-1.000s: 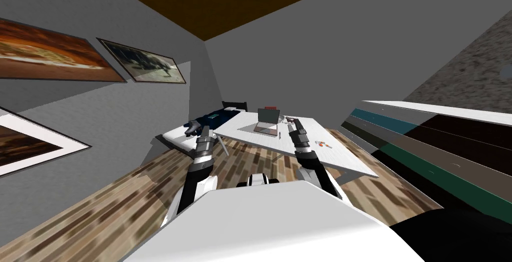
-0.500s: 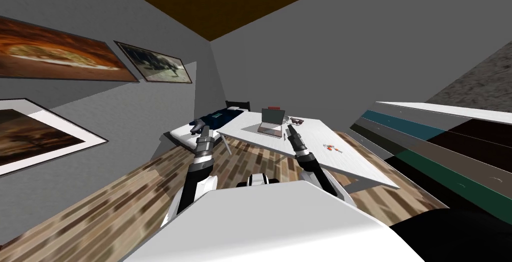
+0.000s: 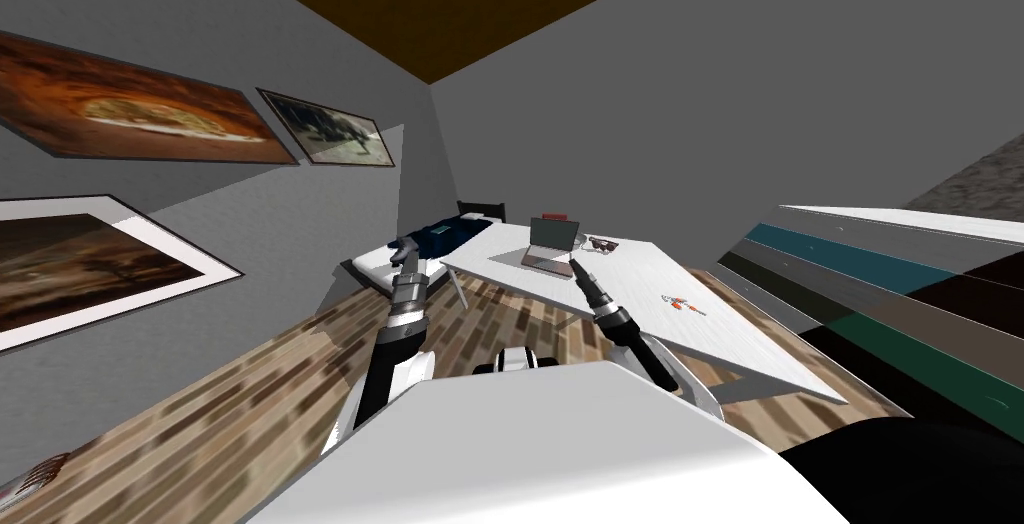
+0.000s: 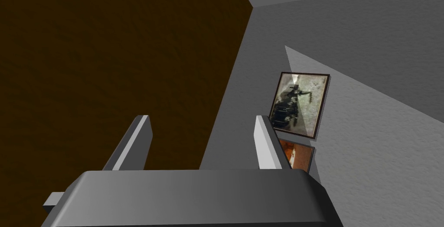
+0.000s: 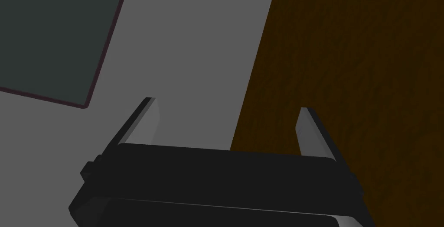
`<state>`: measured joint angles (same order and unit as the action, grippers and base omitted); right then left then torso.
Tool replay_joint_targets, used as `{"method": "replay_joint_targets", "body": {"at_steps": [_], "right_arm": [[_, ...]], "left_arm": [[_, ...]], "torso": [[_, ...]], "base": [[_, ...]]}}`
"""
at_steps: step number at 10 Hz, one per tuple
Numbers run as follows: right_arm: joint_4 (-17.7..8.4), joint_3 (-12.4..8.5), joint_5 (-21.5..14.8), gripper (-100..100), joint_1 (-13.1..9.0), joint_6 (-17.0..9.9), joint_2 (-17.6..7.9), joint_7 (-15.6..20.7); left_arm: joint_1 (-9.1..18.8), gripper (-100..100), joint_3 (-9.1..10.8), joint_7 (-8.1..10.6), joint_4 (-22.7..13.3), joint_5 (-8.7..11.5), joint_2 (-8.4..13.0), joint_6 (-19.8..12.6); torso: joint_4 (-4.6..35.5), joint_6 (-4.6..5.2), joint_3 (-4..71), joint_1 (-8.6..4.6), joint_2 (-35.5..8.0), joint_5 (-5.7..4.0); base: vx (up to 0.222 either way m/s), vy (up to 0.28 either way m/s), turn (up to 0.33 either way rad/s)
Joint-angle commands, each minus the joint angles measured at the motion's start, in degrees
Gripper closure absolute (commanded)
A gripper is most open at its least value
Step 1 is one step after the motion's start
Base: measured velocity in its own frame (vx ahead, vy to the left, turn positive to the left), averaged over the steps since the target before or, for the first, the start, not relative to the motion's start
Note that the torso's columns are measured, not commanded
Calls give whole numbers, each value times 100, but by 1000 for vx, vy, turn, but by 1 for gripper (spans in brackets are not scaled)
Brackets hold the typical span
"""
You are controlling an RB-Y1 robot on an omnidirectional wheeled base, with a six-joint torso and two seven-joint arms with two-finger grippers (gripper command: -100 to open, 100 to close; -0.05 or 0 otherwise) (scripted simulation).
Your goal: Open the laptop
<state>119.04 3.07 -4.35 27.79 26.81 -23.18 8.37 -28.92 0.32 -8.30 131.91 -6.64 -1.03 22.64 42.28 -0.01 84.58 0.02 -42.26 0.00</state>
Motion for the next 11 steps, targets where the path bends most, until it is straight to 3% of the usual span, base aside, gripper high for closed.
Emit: {"method": "replay_joint_targets", "body": {"at_steps": [1, 2, 3, 4, 5, 6, 9, 10, 11], "right_arm": [[-392, -33, -211, -100, 33, 195, -426, 65], [-405, -33, -211, -100, 33, 195, -501, 65], [-657, -43, -363, -100, 40, 280, -722, 115], [-657, -43, -363, -100, 40, 280, -802, 115], [-906, -51, -519, -100, 47, 362, -1019, 166], [-915, -51, -519, -100, 47, 362, -1107, 166], [-1421, -64, -833, -100, 62, 503, -1625, 268], [-1448, -64, -833, -100, 62, 503, -1722, 268], [-1683, -68, -989, -100, 70, 558, -1921, 319]], "left_arm": [[0, 0, 0, 0, 0, 0, 0, 0], [0, 0, 0, 0, 0, 0, 0, 0], [0, 0, 0, 0, 0, 0, 0, 0], [0, 0, 0, 0, 0, 0, 0, 0], [0, 0, 0, 0, 0, 0, 0, 0], [0, 0, 0, 0, 0, 0, 0, 0], [0, 0, 0, 0, 0, 0, 0, 0], [0, 0, 0, 0, 0, 0, 0, 0], [-1, 0, 0, 0, 0, 0, 0, 0]], "torso": [[0, 1, -1, -5, -3, 0], [0, -1, -1, -2, -2, -1], [1, 4, -2, -4, -4, 0], [0, -1, 0, -2, 0, -1], [0, 2, 0, -4, -1, 0], [0, -1, 0, 3, -1, 0], [0, 2, -1, -4, -3, -1], [-1, -1, 2, 0, 3, 0], [0, 3, 0, -4, -1, 0]], "base": [[26, 47, 142], [28, 39, 48], [36, 44, 105], [33, 37, 57], [34, 56, 121], [31, 46, 62], [39, 50, 102], [43, 43, 58], [44, 53, 124]]}}
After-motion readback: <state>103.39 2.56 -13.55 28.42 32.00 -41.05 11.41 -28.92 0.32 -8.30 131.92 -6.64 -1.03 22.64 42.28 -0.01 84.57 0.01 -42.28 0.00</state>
